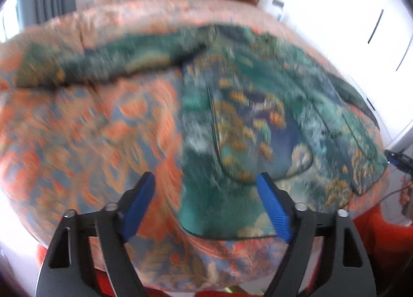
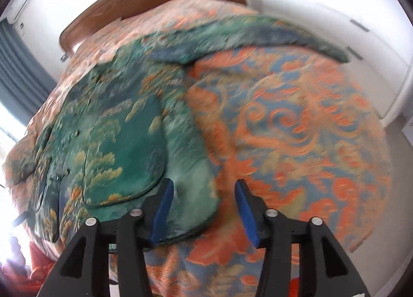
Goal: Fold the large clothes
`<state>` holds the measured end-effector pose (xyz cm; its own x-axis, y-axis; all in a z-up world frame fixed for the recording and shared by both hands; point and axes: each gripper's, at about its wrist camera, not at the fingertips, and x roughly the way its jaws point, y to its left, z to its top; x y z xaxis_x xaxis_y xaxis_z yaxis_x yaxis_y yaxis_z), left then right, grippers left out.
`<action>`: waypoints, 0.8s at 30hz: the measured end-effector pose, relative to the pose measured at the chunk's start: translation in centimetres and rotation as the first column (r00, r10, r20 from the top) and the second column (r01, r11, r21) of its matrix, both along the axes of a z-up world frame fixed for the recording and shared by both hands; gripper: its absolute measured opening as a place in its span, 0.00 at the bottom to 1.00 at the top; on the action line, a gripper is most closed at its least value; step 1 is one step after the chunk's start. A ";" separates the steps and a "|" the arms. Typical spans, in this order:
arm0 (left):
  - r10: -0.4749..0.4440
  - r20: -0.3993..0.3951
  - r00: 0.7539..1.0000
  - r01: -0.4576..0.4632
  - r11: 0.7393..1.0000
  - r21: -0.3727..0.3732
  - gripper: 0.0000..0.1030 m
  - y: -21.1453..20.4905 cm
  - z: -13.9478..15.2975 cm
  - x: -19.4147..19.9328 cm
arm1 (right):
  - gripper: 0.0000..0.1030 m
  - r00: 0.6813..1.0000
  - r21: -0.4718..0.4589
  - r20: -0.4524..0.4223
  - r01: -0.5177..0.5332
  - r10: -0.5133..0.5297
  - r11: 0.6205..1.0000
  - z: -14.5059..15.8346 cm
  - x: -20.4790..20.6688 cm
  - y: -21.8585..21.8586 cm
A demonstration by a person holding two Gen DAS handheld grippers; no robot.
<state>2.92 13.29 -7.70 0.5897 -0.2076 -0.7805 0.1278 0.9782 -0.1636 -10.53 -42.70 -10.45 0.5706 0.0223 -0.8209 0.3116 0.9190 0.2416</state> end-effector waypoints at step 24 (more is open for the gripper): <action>0.152 0.206 0.967 -0.179 0.977 0.119 1.00 -2.0 5.5 1.1 | 0.79 0.933 -0.249 0.361 0.106 -0.009 0.963 14.8 4.0 -2.5</action>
